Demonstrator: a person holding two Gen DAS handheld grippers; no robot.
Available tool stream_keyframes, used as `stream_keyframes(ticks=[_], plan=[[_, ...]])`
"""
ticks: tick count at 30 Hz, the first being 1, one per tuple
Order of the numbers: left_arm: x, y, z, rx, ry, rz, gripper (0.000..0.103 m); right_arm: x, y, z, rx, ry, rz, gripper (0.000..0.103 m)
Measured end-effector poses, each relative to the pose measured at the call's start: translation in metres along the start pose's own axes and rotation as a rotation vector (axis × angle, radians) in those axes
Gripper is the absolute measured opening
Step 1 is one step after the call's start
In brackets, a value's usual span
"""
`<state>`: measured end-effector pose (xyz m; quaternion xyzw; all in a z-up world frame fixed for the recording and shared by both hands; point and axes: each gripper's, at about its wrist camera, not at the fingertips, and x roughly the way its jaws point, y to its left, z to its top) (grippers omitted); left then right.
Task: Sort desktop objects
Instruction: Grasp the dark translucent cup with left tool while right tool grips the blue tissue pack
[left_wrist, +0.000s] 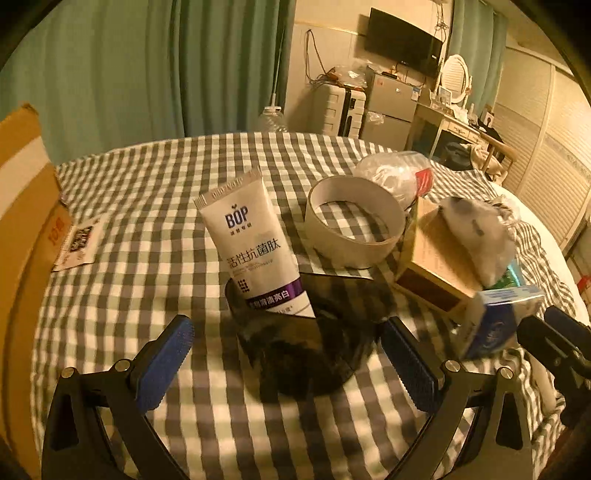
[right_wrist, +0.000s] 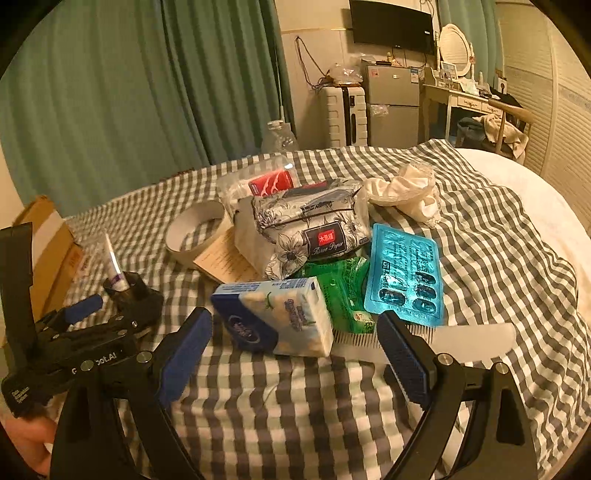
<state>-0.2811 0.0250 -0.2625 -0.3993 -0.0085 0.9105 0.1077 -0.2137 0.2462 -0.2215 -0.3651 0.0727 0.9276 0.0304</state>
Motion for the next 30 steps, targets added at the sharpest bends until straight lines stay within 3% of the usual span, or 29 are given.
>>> stream_keyframes(ticks=[3, 8, 16, 19, 20, 21, 22, 30], plan=[[0.008, 0.003, 0.003, -0.011, 0.03, 0.011, 0.103, 0.004, 0.004, -0.002, -0.023, 0.006, -0.022, 0.091], [0.013, 0.018, 0.0, -0.052, 0.03, -0.041, 0.103, 0.01, 0.016, -0.003, -0.063, 0.008, -0.044, 0.091], [0.009, 0.034, -0.001, -0.065, 0.027, -0.094, 0.102, 0.034, 0.045, -0.007, -0.147, 0.018, -0.158, 0.091], [0.006, 0.039, -0.001, -0.077, 0.021, -0.115, 0.091, 0.041, 0.051, -0.009, -0.173, 0.018, -0.212, 0.091], [0.004, 0.04, 0.0, -0.079, 0.016, -0.114, 0.079, 0.041, 0.053, -0.011, -0.184, 0.014, -0.225, 0.09], [0.004, 0.041, 0.001, -0.082, 0.015, -0.114, 0.074, 0.04, 0.054, -0.011, -0.19, 0.012, -0.231, 0.081], [0.002, 0.044, 0.003, -0.09, 0.015, -0.113, 0.074, 0.039, 0.054, -0.012, -0.192, 0.009, -0.23, 0.073], [-0.011, 0.051, 0.009, -0.106, -0.052, -0.094, 0.073, 0.031, 0.053, -0.008, -0.164, 0.001, -0.186, 0.072]])
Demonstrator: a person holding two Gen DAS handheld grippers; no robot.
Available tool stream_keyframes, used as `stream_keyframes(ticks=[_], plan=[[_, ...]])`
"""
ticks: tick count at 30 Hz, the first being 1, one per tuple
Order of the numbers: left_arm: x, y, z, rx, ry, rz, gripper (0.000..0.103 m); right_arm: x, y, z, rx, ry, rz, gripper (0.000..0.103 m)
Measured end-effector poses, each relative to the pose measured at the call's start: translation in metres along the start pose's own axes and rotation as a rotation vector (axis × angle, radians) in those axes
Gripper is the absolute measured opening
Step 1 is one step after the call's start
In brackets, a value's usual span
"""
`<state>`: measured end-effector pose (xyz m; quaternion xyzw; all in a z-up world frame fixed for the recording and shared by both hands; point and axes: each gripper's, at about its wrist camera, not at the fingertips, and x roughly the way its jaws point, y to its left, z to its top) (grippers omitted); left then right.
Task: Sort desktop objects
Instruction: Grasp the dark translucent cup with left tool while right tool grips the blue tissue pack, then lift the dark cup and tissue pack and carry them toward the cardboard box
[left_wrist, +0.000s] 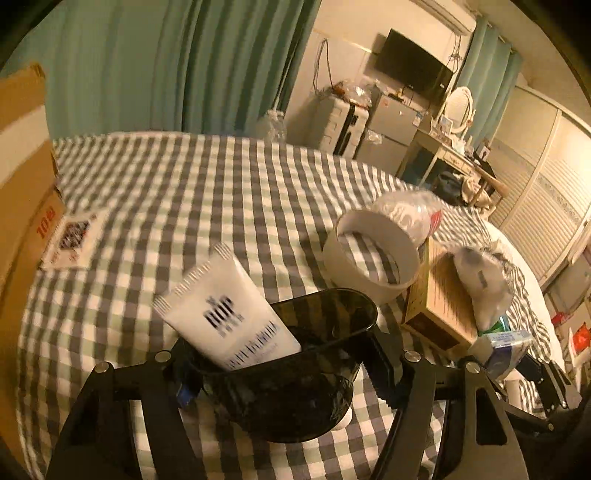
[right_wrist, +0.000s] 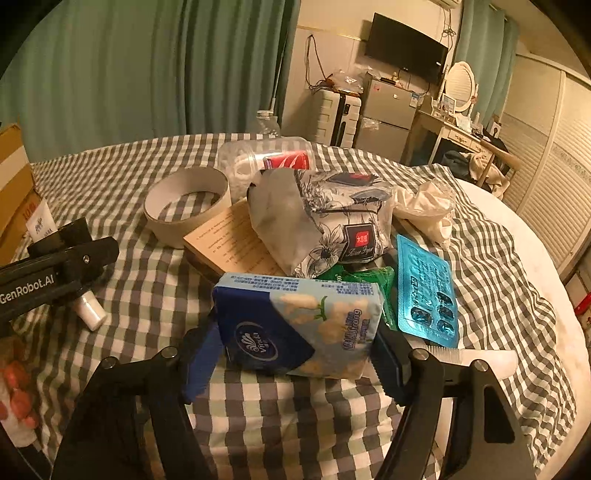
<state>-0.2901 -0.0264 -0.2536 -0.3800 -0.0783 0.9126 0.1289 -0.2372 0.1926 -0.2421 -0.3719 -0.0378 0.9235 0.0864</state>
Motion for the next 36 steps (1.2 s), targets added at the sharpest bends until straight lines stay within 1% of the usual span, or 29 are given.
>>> stream_keyframes(ticks=[5, 7, 9, 16, 19, 21, 23, 26, 31, 36], plan=[[-0.03, -0.016, 0.01, 0.1, -0.127, 0.042, 0.073, -0.02, -0.004, 0.006, 0.008, -0.054, 0.02, 0.072], [-0.042, -0.023, 0.014, 0.118, -0.151, 0.047, 0.073, -0.03, -0.005, 0.009, 0.006, -0.076, 0.027, 0.072], [-0.056, -0.032, 0.023, 0.112, -0.17, 0.044, 0.073, -0.043, -0.005, 0.012, 0.006, -0.099, 0.03, 0.072], [-0.105, -0.038, 0.031, 0.087, -0.161, 0.054, 0.073, -0.098, -0.019, 0.023, 0.064, -0.187, 0.061, 0.072], [-0.127, -0.036, 0.032, 0.063, -0.14, 0.059, 0.073, -0.113, -0.025, 0.027, 0.086, -0.173, 0.068, 0.072], [-0.141, -0.036, 0.036, 0.051, -0.111, 0.065, 0.073, -0.124, -0.032, 0.031, 0.132, -0.145, 0.104, 0.072], [-0.156, -0.037, 0.036, 0.051, -0.101, 0.08, 0.073, -0.136, -0.037, 0.036, 0.176, -0.126, 0.147, 0.072], [-0.18, -0.04, 0.038, 0.063, -0.078, 0.103, 0.073, -0.165, -0.044, 0.041, 0.233, -0.169, 0.191, 0.072], [-0.216, -0.042, 0.036, 0.072, -0.058, 0.12, 0.074, -0.209, -0.041, 0.05, 0.248, -0.207, 0.225, 0.072], [-0.249, -0.039, 0.036, 0.086, -0.065, 0.144, 0.073, -0.247, -0.03, 0.057, 0.24, -0.231, 0.256, 0.072]])
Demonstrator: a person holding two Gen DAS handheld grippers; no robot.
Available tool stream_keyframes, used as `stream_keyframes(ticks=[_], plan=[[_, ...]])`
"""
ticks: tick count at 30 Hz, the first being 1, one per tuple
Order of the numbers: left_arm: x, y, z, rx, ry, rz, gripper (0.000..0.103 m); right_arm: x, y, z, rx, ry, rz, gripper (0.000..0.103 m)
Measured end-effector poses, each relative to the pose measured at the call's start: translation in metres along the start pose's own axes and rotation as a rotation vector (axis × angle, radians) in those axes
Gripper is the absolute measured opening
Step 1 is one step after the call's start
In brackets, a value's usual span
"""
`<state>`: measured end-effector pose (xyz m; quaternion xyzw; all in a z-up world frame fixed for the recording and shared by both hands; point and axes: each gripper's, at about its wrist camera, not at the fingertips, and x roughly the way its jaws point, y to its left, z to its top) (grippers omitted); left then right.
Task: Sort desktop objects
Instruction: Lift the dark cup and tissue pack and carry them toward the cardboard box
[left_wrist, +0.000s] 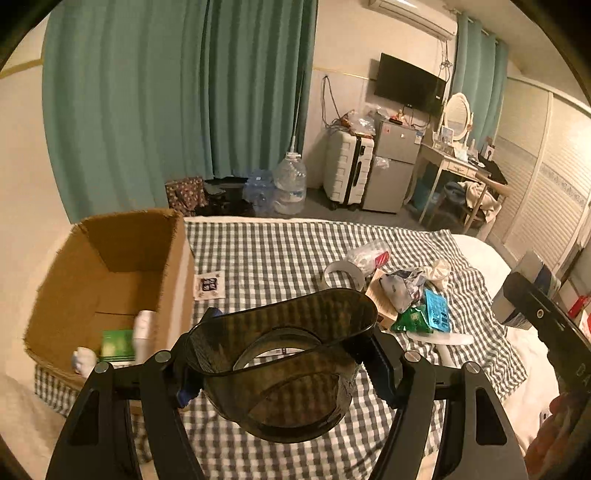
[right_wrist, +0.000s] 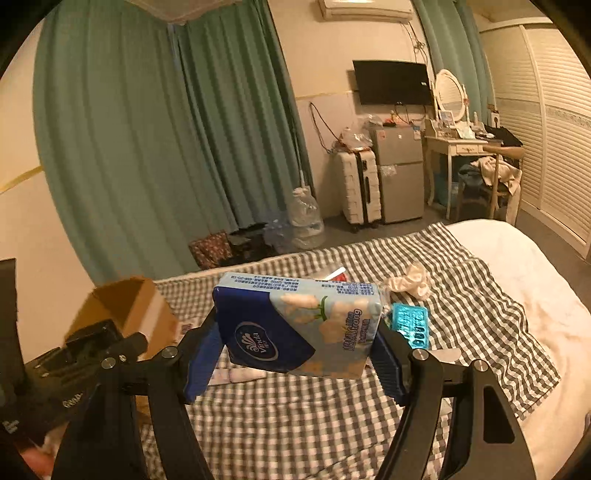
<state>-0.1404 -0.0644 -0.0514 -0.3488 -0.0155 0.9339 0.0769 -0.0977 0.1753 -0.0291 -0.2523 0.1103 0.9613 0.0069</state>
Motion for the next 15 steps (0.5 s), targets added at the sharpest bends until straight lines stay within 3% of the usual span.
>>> stream_keyframes(ticks=[8, 15], plan=[[-0.03, 0.021, 0.011, -0.048, -0.038, 0.025, 0.073, -0.03, 0.043, 0.012, -0.069, -0.024, 0.078, 0.072], [-0.039, 0.058, 0.012, -0.082, -0.073, 0.092, 0.074, -0.034, 0.09, 0.007, -0.132, 0.003, 0.168, 0.072]])
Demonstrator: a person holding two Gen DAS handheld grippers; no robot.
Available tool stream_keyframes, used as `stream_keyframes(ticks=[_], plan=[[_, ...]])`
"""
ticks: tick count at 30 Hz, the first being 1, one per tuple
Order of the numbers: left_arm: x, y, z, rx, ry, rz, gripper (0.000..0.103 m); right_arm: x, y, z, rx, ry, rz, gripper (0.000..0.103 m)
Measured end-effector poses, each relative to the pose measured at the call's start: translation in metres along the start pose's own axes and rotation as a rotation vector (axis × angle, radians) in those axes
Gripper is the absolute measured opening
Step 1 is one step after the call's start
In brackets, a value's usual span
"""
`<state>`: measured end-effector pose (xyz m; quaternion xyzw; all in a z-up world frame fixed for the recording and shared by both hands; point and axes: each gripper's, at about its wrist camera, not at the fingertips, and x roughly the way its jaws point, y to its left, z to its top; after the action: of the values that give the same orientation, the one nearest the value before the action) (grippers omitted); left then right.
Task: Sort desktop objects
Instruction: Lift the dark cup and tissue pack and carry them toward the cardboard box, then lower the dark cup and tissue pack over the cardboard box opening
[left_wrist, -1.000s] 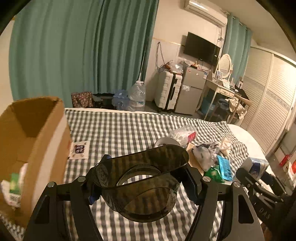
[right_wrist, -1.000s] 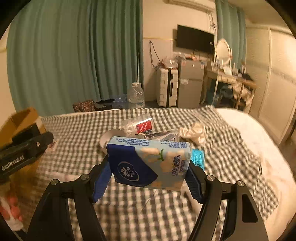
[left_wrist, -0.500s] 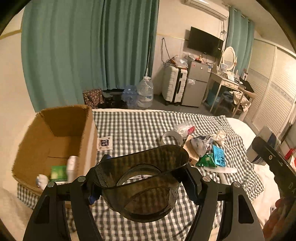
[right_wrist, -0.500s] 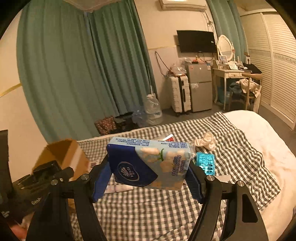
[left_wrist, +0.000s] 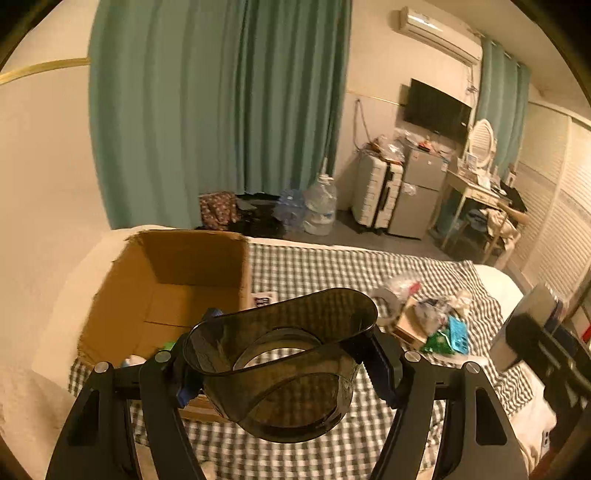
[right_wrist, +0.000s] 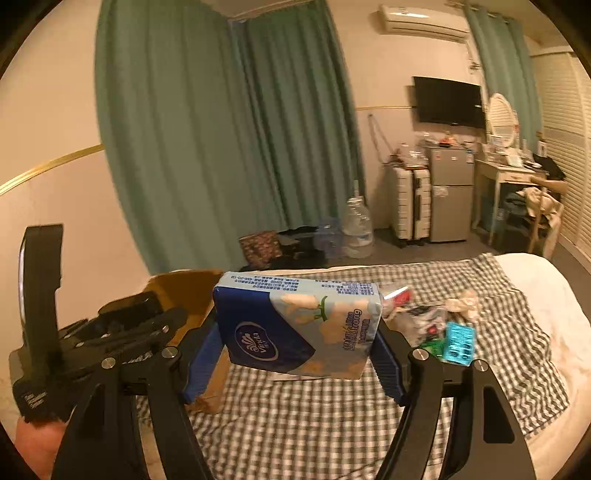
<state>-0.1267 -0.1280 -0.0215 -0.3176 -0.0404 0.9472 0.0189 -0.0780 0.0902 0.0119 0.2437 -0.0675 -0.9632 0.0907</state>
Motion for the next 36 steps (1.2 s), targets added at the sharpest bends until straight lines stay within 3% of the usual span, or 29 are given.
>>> stream_keyframes(ticks=[12, 21, 36], plan=[[0.019, 0.085, -0.005, -0.074, 0.004, 0.102, 0.074, 0.05, 0.072, -0.018, -0.094, 0.09, 0.104, 0.072], [0.045, 0.144, -0.022, -0.123, 0.051, 0.166, 0.074, 0.102, 0.119, -0.031, -0.133, 0.169, 0.167, 0.072], [0.094, 0.176, -0.049, -0.111, 0.131, 0.158, 0.074, 0.191, 0.159, -0.044, -0.147, 0.277, 0.2, 0.072]])
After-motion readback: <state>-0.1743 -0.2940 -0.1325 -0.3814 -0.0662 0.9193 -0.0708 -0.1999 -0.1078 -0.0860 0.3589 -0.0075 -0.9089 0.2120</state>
